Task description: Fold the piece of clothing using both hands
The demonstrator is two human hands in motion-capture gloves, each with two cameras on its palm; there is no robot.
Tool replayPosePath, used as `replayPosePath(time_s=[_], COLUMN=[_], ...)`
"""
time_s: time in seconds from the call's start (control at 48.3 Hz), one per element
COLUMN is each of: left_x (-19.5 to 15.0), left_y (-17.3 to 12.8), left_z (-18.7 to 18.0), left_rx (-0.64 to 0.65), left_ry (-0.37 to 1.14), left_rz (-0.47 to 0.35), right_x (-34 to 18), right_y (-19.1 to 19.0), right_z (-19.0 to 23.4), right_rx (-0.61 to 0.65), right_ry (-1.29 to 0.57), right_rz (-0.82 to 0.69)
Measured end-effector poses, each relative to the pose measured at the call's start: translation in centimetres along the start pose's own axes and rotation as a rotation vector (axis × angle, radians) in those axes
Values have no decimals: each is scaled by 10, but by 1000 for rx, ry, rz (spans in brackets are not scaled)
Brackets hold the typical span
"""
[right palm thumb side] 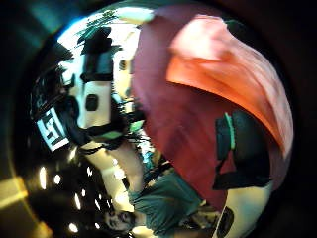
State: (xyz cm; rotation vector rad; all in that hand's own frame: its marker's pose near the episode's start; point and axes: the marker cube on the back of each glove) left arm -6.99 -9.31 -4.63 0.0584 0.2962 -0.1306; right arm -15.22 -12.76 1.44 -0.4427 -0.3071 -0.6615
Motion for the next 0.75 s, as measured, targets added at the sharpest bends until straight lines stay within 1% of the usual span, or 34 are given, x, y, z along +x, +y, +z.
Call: replayPosePath(time_s=[0.021, 0.062, 0.124, 0.166, 0.207, 0.269, 0.29, 0.332, 0.352, 0.373, 0.456, 0.477, 0.497, 0.559, 0.58, 0.601, 0.663, 0.684, 0.746], left_x=[4, 10, 12, 14, 20, 22, 23, 27, 29, 31, 29, 30, 33, 47, 50, 50, 40, 39, 46], left_y=[2, 3, -3, -4, 4, 9, 6, -5, -7, -5, 14, 18, 20, 23, 24, 25, 24, 21, 18], left_z=[1, 3, 8, 13, 10, 8, 13, 27, 30, 29, 7, 3, 1, 0, 1, 1, 4, 6, 7], left_rx=[-16, -28, 1, 1, 2, 32, 41, 53, 54, 51, 46, 43, 39, 12, -6, -25, -44, -35, -6], left_ry=[-8, -45, -134, -188, -243, -327, -329, -287, -270, -273, -372, -375, -357, -227, -195, -193, -280, -278, -216], left_rz=[7, 17, 21, 22, 19, -4, 5, 60, 79, 78, -29, -37, -26, 73, 92, 85, -7, -3, 63], right_x=[7, 17, 30, 39, 45, 50, 52, 58, 64, 73, 100, 103, 105, 107, 108, 109, 114, 117, 120], right_y=[9, 26, 55, 73, 91, 115, 122, 134, 136, 135, 127, 129, 132, 141, 142, 143, 141, 140, 139], right_z=[-7, -18, -31, -42, -53, -65, -68, -73, -74, -72, -67, -68, -69, -71, -71, -70, -67, -65, -63], right_rx=[24, 48, 32, 48, 83, 134, 152, 194, 212, 228, 302, 325, 347, 402, 417, 432, 473, 486, 511], right_ry=[95, 240, 402, 522, 621, 681, 688, 689, 674, 646, 531, 524, 523, 525, 525, 524, 515, 515, 516], right_rz=[112, 281, 495, 616, 705, 785, 813, 869, 881, 877, 826, 826, 830, 842, 844, 843, 837, 836, 831])
